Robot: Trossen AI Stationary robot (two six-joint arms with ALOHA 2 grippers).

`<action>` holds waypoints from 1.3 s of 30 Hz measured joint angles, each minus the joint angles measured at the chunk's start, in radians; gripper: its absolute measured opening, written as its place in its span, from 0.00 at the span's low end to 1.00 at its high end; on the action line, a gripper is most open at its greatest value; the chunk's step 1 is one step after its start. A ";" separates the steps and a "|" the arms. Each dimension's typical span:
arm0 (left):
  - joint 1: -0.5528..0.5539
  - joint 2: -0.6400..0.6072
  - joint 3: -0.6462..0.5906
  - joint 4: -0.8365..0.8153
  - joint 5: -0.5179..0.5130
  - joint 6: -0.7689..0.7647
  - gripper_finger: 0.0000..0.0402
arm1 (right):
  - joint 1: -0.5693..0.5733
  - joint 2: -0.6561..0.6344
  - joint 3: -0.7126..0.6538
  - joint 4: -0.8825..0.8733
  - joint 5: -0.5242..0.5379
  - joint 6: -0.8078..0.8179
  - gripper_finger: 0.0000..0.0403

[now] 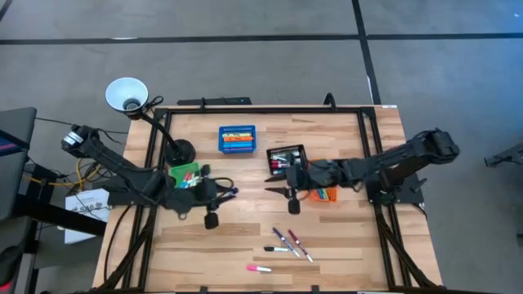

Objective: Pick & Place Markers
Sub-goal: Put the dark blue marker pen into the black basket

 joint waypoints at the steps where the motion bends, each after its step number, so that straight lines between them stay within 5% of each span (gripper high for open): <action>1: 0.024 0.010 0.000 0.067 0.054 0.055 0.17 | -0.026 0.018 -0.014 0.026 -0.040 0.007 0.25; 7: 0.136 0.043 0.000 0.334 0.329 0.306 0.17 | -0.145 0.164 -0.027 0.193 -0.365 0.060 0.25; 12: 0.188 0.050 0.000 0.358 0.441 0.335 0.17 | -0.159 0.248 -0.008 0.391 -0.495 0.061 0.25; 29: 0.204 0.054 0.000 0.379 0.467 0.335 0.18 | -0.095 0.299 0.104 0.451 -0.493 0.052 0.45; 39: 0.203 0.054 0.000 0.415 0.467 0.335 0.18 | -0.075 0.300 0.125 0.450 -0.457 0.052 0.37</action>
